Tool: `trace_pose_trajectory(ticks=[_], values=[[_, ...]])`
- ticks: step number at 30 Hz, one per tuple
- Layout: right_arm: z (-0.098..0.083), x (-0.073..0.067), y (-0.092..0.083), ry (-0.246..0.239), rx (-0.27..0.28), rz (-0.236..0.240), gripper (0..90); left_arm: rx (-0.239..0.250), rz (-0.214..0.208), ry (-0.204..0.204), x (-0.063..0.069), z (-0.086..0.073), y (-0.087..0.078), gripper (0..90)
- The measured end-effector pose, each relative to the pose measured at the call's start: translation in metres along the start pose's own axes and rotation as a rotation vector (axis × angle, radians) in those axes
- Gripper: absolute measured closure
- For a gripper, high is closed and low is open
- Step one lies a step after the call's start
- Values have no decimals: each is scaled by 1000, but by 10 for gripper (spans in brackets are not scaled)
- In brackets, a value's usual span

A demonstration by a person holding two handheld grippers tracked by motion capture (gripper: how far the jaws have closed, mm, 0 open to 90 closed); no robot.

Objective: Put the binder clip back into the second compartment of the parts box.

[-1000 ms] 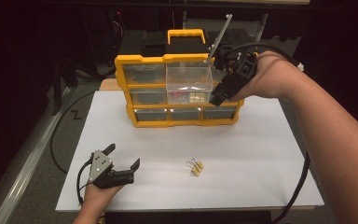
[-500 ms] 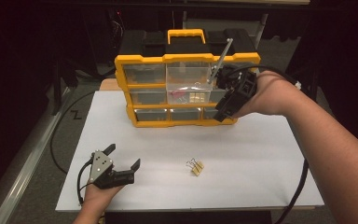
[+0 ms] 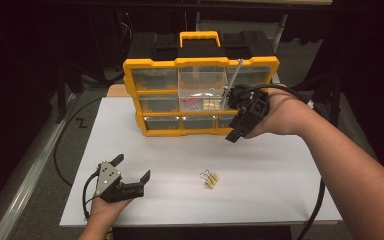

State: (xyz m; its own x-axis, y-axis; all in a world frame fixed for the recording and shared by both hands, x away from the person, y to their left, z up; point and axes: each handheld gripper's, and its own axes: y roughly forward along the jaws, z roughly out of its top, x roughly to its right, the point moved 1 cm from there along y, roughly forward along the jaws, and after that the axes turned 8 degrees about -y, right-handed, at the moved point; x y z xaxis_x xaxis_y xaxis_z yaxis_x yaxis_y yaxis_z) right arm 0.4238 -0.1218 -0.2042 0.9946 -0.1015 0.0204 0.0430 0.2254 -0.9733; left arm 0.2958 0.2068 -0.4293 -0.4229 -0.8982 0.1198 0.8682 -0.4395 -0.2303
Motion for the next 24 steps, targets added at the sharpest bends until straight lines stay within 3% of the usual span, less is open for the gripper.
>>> trace_pose_trajectory(ticks=[24], values=[[-10,-6,60,-21,-13,9,386,8,-2,-3,0,1,-1,3]])
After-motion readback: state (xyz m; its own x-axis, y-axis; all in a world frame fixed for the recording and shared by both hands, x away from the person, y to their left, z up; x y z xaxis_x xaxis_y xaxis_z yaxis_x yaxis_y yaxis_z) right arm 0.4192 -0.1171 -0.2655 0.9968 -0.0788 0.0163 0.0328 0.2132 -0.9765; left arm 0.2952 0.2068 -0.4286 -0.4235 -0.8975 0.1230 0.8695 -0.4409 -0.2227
